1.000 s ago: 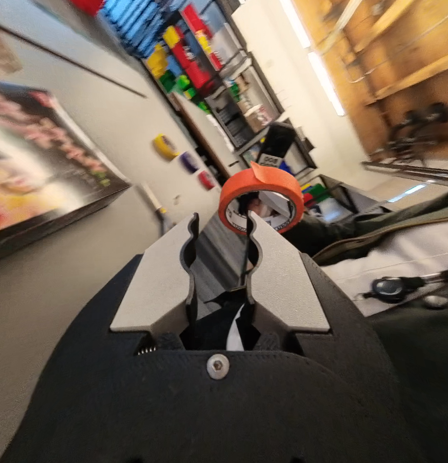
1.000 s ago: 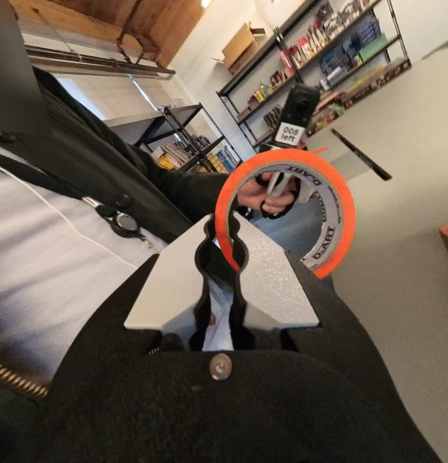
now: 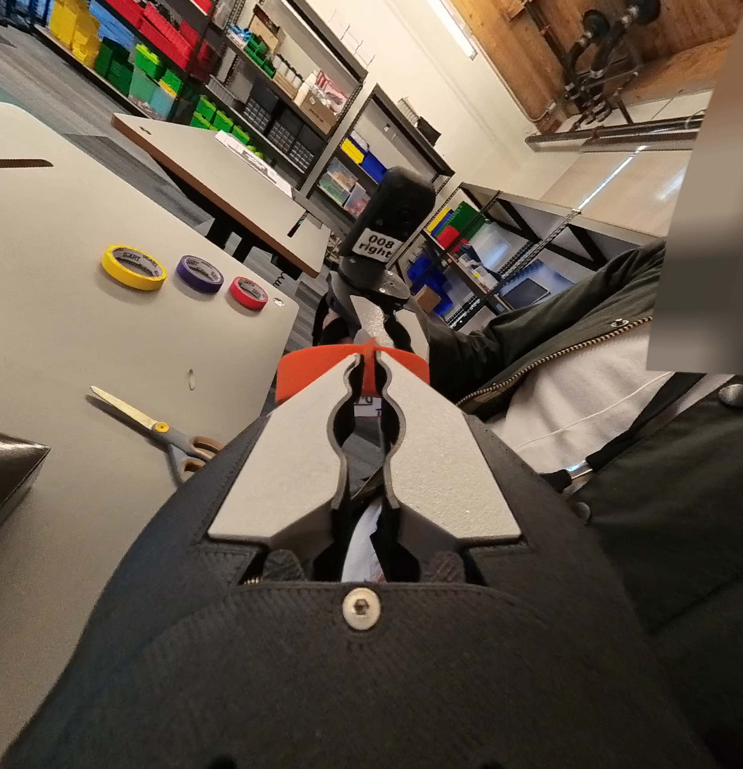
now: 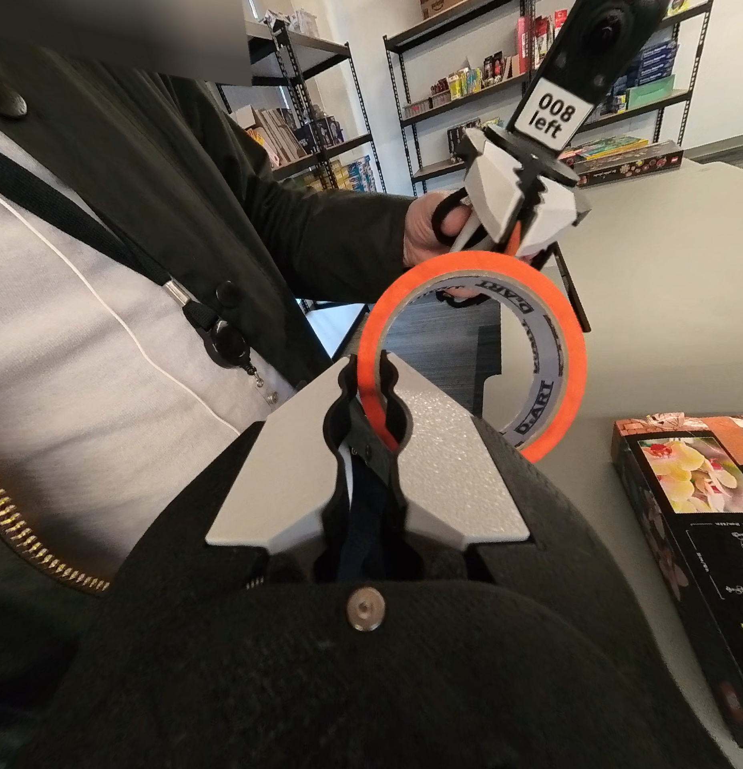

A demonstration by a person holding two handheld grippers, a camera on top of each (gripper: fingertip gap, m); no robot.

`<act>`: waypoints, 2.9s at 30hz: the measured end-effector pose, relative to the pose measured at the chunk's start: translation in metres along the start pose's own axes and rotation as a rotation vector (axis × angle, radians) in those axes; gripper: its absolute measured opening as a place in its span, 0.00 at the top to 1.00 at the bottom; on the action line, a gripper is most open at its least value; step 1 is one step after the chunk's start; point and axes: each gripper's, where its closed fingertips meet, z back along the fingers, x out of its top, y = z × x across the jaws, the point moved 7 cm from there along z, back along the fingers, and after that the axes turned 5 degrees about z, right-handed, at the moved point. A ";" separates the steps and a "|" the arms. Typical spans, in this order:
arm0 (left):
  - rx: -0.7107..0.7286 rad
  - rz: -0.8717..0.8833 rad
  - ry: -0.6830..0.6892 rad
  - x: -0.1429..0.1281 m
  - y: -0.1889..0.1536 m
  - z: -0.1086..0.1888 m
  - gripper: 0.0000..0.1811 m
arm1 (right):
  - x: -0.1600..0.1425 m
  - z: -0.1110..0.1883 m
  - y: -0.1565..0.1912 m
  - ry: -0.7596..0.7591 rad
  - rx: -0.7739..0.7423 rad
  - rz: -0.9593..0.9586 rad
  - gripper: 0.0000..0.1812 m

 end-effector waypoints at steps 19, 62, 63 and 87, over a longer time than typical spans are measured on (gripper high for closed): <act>0.264 -0.007 0.108 -0.010 0.032 0.002 1.00 | -0.046 0.005 -0.034 -0.048 -0.052 -0.347 0.94; 0.501 -0.168 0.654 0.029 0.014 0.004 1.00 | 0.029 -0.029 -0.099 0.148 -0.200 0.127 0.82; 0.508 -0.183 0.664 0.031 0.012 0.004 1.00 | 0.030 -0.030 -0.103 0.169 -0.191 0.133 0.82; 0.340 -0.086 0.379 0.058 0.039 0.002 0.77 | 0.012 -0.003 -0.098 -0.063 -0.380 -0.136 1.00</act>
